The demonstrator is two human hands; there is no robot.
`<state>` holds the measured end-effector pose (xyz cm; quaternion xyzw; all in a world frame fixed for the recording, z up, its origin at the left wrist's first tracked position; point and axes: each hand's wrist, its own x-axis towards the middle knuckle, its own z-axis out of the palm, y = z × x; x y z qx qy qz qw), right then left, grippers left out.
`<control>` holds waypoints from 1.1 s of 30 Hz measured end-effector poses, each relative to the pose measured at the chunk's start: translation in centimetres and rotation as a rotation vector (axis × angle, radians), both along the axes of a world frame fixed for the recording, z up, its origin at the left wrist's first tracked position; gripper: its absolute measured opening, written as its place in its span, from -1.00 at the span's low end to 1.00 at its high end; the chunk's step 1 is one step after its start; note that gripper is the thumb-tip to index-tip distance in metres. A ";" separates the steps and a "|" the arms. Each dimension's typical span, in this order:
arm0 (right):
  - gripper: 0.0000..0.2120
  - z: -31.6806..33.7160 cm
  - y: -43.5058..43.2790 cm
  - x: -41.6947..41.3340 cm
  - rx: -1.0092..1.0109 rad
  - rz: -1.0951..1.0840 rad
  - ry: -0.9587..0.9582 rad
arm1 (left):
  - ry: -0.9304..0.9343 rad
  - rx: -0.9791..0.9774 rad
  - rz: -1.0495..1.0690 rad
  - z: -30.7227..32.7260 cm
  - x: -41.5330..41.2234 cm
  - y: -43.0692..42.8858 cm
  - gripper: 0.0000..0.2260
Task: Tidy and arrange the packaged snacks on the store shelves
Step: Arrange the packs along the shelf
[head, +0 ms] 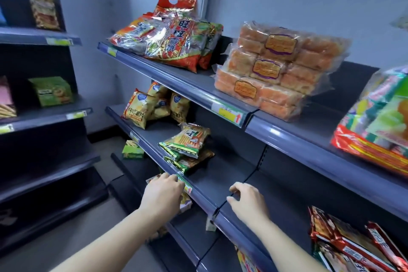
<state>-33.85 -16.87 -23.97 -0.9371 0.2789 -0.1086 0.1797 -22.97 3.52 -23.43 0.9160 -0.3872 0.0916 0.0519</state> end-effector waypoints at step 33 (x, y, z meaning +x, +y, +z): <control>-0.51 -0.7 -3.8 43.2 0.299 0.009 0.137 | 0.152 -0.015 -0.020 -6.6 36.4 -9.5 -0.85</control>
